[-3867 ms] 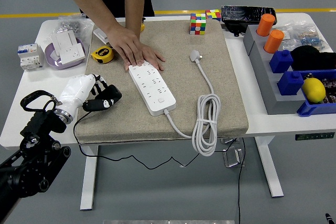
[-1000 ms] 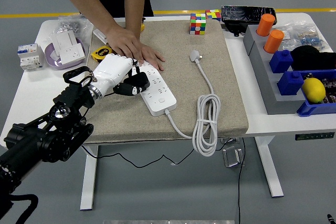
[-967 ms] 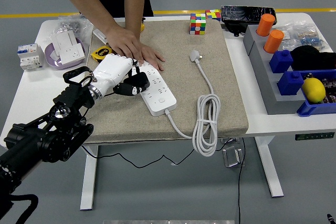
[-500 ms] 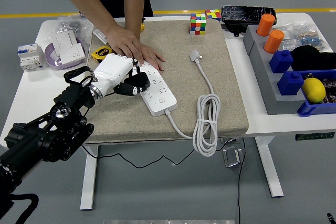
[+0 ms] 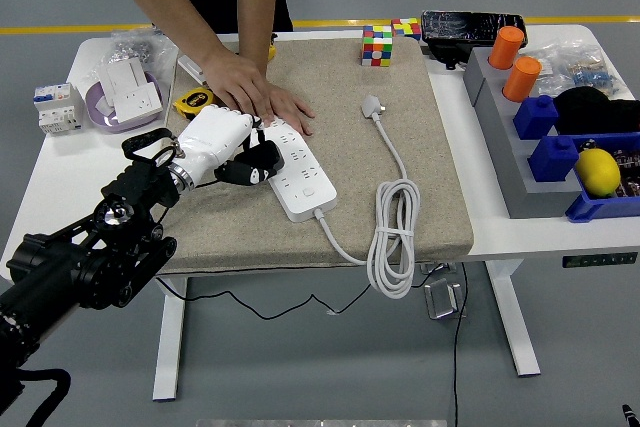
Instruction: Pick up the plug,place it near the board,insert it into the board,press the button
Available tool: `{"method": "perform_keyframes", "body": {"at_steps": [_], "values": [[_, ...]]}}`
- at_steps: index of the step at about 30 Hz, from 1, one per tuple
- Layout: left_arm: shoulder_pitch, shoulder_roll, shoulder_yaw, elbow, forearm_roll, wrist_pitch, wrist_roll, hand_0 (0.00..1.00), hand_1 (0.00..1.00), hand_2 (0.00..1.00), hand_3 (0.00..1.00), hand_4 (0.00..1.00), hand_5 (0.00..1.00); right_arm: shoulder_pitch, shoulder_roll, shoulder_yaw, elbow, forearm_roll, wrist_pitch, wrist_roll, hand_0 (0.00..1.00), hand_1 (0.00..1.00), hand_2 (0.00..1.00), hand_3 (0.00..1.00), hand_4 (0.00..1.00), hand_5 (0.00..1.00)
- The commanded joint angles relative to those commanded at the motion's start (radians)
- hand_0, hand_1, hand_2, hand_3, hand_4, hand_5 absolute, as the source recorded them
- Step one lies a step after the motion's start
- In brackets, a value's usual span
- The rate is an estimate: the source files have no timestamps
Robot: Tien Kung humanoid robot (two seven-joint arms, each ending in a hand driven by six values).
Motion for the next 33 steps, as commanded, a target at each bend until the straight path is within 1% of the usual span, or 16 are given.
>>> {"method": "perform_keyframes", "body": {"at_steps": [13,14,19,20,25,26,31,32,33], "values": [[-0.005,-0.003,0.008,0.005,0.0,0.003,0.002,0.344,0.275,0.253,0.308,0.502,0.162,0.0,-0.002,-0.003,0.0,0.002,0.001,0.0,0.953,0.878,0.816,0.819,0.998,0.998],[-0.005,-0.003,0.009,0.006,0.0,0.003,0.002,0.344,0.277,0.257,0.323,0.508,0.161,0.0,-0.002,-0.003,0.0,0.002,0.001,0.0,0.951,0.877,0.817,0.819,0.998,0.998],[-0.004,-0.005,0.011,0.009,0.0,-0.002,0.002,0.344,0.277,0.257,0.323,0.508,0.161,-0.001,-0.002,-0.002,0.0,0.002,0.001,0.001,0.951,0.877,0.817,0.819,0.998,0.998],[-0.004,-0.005,0.011,0.009,0.0,-0.002,0.002,0.355,0.328,0.317,0.426,0.559,0.196,-0.002,-0.002,-0.002,0.0,0.002,0.001,0.001,0.952,0.877,0.818,0.819,0.998,0.998],[-0.002,-0.006,0.011,0.012,0.0,-0.005,0.003,0.355,0.328,0.317,0.426,0.559,0.196,-0.006,-0.002,-0.005,-0.001,0.005,0.002,0.0,0.952,0.877,0.818,0.819,0.998,0.998],[-0.002,-0.006,0.011,0.013,0.0,-0.006,0.003,0.372,0.422,0.383,0.466,0.647,0.239,-0.006,-0.002,-0.006,-0.001,0.006,0.003,0.0,0.952,0.878,0.818,0.818,0.998,0.998],[-0.004,-0.007,0.006,0.014,0.0,-0.007,0.004,0.372,0.422,0.383,0.466,0.647,0.239,-0.005,-0.002,-0.006,-0.001,0.01,0.005,-0.001,0.952,0.878,0.818,0.818,0.998,0.998],[-0.004,-0.007,0.005,0.014,0.0,-0.009,0.004,0.423,0.552,0.494,0.556,0.723,0.264,-0.005,-0.002,-0.005,0.0,0.011,0.005,0.0,0.952,0.877,0.818,0.818,0.998,0.998],[-0.004,-0.007,0.005,0.015,0.0,-0.009,0.004,0.423,0.552,0.494,0.556,0.723,0.264,-0.004,-0.002,-0.005,0.0,0.012,0.005,0.0,0.952,0.877,0.818,0.818,0.998,0.998]]}}
